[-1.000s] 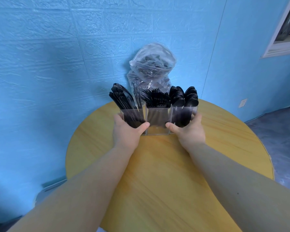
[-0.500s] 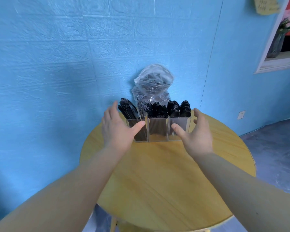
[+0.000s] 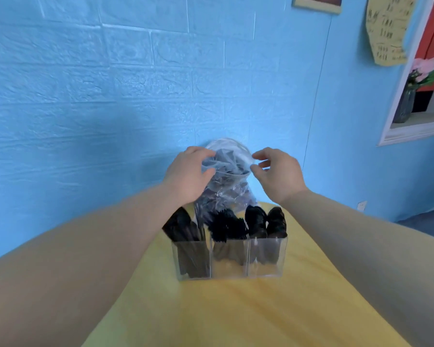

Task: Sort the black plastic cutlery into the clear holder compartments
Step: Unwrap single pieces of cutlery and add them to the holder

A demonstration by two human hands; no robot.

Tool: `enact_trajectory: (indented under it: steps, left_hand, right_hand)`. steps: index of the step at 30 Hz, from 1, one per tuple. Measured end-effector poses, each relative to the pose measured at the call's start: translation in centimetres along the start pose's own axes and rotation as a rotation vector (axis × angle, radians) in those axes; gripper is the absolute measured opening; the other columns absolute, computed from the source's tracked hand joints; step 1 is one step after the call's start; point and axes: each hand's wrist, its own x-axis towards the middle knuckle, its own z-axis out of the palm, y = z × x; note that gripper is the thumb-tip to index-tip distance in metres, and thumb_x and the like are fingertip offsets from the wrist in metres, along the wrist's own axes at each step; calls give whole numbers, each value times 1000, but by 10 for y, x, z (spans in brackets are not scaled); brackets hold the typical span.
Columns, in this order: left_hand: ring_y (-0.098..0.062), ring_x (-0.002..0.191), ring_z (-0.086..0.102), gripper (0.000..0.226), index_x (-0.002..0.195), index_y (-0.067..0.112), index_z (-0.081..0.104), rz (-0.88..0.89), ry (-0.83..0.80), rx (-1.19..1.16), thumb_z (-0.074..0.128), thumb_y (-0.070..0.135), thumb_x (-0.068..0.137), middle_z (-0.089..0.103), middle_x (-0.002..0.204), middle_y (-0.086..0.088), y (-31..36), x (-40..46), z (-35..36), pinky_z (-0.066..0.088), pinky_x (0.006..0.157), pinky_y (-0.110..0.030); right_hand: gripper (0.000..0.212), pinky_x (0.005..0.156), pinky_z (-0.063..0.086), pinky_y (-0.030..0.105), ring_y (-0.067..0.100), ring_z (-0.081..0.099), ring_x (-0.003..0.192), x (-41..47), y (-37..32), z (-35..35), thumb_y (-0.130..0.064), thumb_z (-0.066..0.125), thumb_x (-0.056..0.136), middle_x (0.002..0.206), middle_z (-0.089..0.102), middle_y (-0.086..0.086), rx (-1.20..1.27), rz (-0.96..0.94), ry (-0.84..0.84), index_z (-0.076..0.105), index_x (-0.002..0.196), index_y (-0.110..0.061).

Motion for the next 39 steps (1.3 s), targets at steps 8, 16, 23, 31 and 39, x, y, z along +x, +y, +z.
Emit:
enact_trajectory:
  steps: [8, 16, 23, 31, 39]
  left_hand:
    - [-21, 123, 50, 53, 139, 20, 44, -61, -232, 140, 61, 31, 91, 52, 137, 0, -48, 81, 41, 40, 102, -35]
    - [-17, 119, 53, 67, 142, 26, 37, -71, -246, 107, 67, 42, 85, 55, 133, 9, -68, 87, 52, 42, 99, -35]
    - [-19, 123, 50, 67, 143, 26, 34, -54, -243, 92, 63, 46, 87, 51, 139, 5, -65, 83, 52, 40, 98, -32]
    - [-23, 117, 52, 58, 142, 25, 37, -15, -213, 134, 54, 46, 91, 57, 131, 1, -38, 79, 38, 43, 98, -38]
    - [-16, 121, 52, 55, 150, 22, 22, 59, -254, 71, 42, 32, 99, 46, 143, 9, -19, 78, 40, 40, 103, -35]
  right_hand:
    - [45, 59, 43, 31, 25, 57, 76, 113, -2, 71, -54, 49, 89, 75, 61, 6, -245, 113, -373, 56, 79, -10]
    - [31, 60, 42, 28, 24, 56, 74, 127, 3, 99, -26, 64, 81, 82, 59, 4, -294, 86, -436, 55, 105, -9]
    - [47, 40, 51, 25, 39, 62, 75, 118, 11, 74, 4, 57, 86, 112, 60, 25, 272, 367, -387, 48, 132, 1]
    - [34, 60, 59, 35, 26, 64, 70, 106, -2, 33, 4, 59, 86, 90, 62, 16, 533, 532, -339, 57, 120, 5]
    - [22, 80, 52, 38, 27, 59, 75, 107, 12, 33, 10, 64, 79, 84, 63, 23, 654, 539, -248, 63, 101, 7]
